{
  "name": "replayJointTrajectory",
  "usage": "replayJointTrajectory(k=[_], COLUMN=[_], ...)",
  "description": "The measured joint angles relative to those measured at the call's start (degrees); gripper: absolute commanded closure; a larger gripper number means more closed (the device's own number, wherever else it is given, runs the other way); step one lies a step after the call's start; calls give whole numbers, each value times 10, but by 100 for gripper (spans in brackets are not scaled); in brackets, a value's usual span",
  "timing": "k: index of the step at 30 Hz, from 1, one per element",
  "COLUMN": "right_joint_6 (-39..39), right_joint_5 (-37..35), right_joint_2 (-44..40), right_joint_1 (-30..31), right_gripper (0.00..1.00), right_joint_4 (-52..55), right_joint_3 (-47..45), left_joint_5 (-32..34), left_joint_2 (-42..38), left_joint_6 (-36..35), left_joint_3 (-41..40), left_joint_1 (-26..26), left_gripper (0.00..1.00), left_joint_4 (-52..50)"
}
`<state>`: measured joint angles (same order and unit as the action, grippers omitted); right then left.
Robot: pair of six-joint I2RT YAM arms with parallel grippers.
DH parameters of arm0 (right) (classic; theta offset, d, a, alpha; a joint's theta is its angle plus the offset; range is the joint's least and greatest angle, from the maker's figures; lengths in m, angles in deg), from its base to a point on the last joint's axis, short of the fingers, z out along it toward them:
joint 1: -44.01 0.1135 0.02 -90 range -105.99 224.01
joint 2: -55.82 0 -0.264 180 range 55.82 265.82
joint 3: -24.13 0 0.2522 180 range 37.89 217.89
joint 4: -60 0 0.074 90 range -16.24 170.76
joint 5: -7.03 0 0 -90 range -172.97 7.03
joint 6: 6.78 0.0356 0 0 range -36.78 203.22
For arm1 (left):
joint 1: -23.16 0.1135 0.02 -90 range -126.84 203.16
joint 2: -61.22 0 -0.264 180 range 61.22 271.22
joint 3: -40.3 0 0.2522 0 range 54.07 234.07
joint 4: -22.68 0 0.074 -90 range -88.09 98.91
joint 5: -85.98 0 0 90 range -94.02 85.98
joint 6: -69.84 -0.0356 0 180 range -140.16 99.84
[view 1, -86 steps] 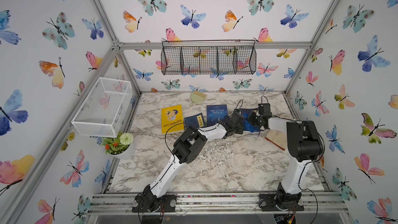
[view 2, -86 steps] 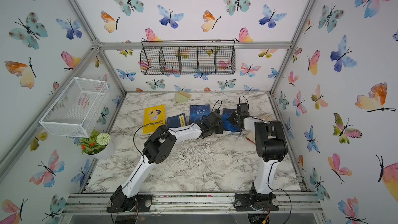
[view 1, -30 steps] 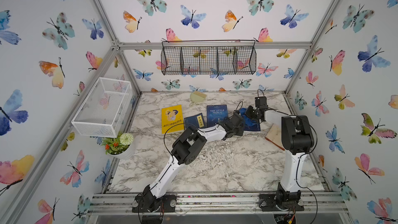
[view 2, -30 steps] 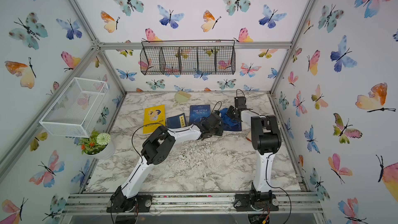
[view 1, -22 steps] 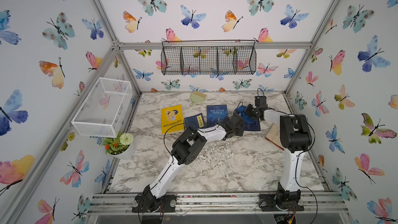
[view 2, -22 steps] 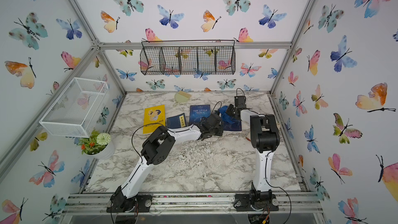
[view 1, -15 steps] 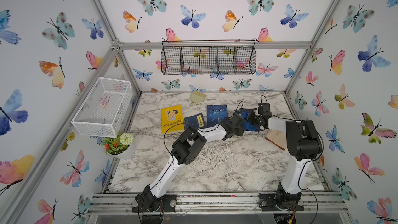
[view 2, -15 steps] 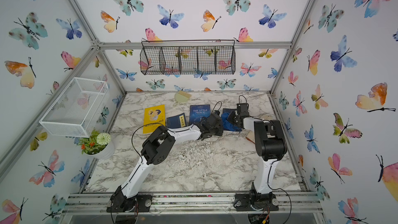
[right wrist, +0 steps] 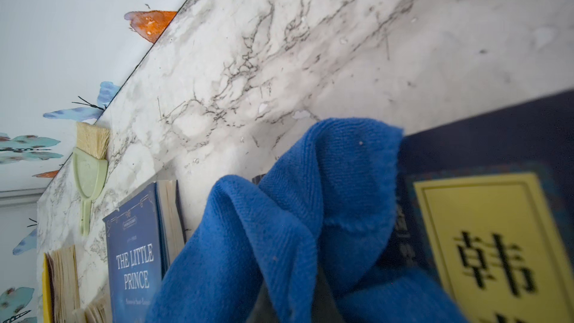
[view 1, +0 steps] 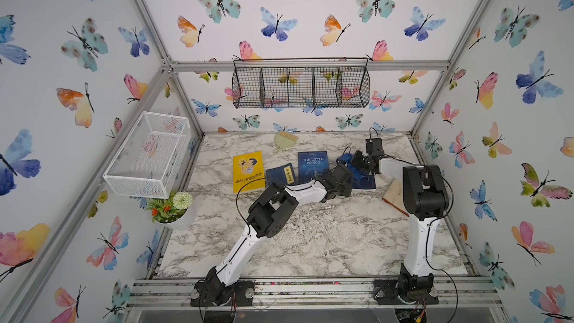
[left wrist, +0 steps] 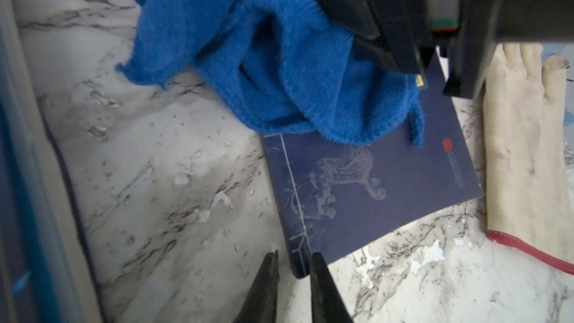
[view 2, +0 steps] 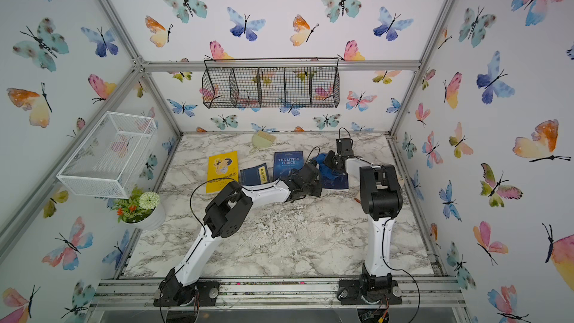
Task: Wipe the cover of the book
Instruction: Wipe the dirt from the cover of the book.
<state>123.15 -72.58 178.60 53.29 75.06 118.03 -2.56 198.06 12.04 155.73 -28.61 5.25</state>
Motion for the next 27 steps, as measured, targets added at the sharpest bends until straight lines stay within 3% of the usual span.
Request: replayJointTrajectory(k=[7, 11, 14, 23, 27], right_joint_6=[12, 14, 12, 5, -6], right_joint_5=[4, -2, -16, -49, -49], right_joint_2=[-97, -126, -110, 59, 57], right_joint_1=[6, 14, 14, 1, -2], right_gripper=[94, 94, 94, 94, 94], right_joint_4=[-54, -58, -29, 61, 65], right_joint_3=[-154, -190, -156, 115, 110], left_joint_5=[0, 0, 0, 0, 0], left_joint_2=[0, 0, 0, -2, -2], left_joint_6=[0, 0, 0, 0, 0], left_joint_3=[0, 0, 0, -3, -3], left_joint_1=[-1, -1, -1, -2, -2], left_gripper=[78, 78, 78, 79, 79], left_joint_4=[-2, -2, -2, -1, -1])
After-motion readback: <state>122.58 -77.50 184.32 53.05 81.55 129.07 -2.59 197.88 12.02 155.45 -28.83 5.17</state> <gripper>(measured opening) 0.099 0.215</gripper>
